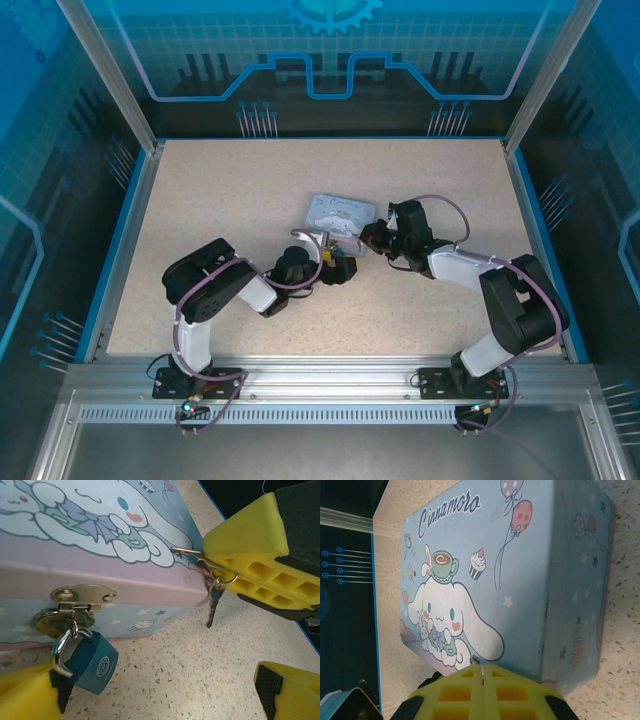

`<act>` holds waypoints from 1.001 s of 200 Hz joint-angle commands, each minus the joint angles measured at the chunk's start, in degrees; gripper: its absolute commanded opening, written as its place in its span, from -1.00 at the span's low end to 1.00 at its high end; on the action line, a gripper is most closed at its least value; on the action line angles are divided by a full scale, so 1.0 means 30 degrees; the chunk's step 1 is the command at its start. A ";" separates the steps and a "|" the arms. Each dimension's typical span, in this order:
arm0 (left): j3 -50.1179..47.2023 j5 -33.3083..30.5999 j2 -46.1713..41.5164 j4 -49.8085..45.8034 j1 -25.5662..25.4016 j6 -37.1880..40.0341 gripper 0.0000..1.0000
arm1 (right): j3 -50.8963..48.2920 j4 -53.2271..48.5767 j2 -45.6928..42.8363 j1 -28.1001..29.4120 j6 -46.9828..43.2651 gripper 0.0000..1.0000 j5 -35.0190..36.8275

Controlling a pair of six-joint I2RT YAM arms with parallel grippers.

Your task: Unlock a padlock with a key

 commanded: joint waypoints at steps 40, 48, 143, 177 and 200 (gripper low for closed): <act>0.0831 -0.1183 0.0126 -0.2581 -0.0239 -0.0864 0.82 | 0.0261 -0.0716 0.0469 0.0226 -0.0228 -1.00 0.0194; 0.0933 -0.1320 0.0097 -0.2836 -0.0223 -0.0792 0.79 | 0.0275 -0.0710 0.0498 0.0249 -0.0218 -1.00 0.0167; 0.0540 -0.2120 0.0887 -0.1654 -0.0249 -0.1352 0.22 | 0.0278 -0.0622 0.0673 0.0196 -0.0198 -1.00 0.0104; 0.0524 -0.2396 0.1119 -0.1390 -0.0324 -0.1476 0.12 | 0.0367 -0.0625 0.0659 0.0180 -0.0193 -1.00 0.0091; 0.0444 -0.2775 0.1309 -0.1152 -0.0361 -0.1666 0.01 | 0.0371 -0.0732 0.0659 0.0175 -0.0200 -1.00 0.0080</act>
